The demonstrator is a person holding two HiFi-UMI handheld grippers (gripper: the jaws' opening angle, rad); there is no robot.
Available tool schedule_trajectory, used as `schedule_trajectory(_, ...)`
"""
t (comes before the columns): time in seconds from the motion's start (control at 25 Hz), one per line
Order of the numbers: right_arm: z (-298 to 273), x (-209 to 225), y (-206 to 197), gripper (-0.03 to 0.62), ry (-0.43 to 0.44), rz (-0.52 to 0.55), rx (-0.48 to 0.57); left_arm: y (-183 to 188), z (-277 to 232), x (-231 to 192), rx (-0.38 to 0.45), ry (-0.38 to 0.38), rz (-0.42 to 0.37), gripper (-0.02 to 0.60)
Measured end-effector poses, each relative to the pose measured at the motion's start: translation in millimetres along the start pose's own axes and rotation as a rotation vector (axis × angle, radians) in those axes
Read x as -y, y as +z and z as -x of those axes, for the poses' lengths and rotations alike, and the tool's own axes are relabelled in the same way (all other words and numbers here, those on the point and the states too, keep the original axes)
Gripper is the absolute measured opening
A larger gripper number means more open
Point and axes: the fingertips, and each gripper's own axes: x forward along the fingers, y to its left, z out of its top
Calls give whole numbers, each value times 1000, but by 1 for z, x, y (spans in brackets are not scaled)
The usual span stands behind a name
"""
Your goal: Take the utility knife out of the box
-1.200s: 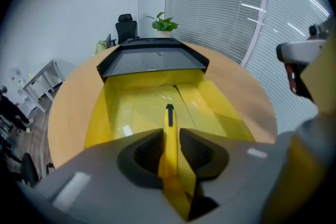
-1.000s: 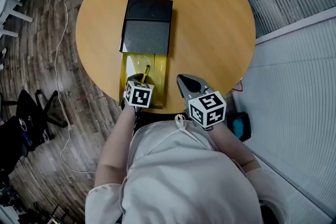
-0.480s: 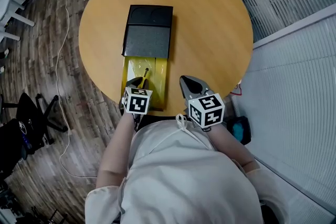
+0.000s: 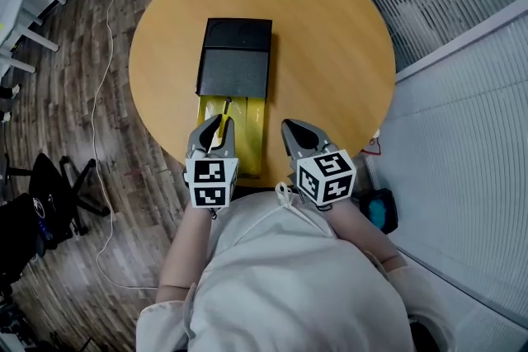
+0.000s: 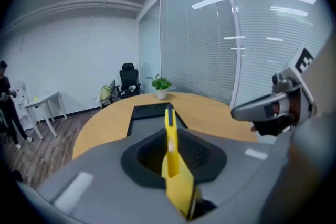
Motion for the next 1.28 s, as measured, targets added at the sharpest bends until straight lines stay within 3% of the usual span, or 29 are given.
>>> schedule_trajectory(0.24, 15, -13, 31, 0, -11, 61, 75, 63, 38, 5, 178, -24, -1, 64)
schedule_trajectory(0.44, 26, -21, 59, 0, -35, 96, 145, 85, 58, 10, 252, -39, -15, 64)
schedule_trajectory(0.84, 35, -28, 70, 0, -64, 149, 162, 81, 63, 6, 257, -40, 21, 64)
schedule_trajectory(1.28, 34, -30, 66, 0, -53, 135, 149, 77, 62, 10, 249, -35, 41, 64)
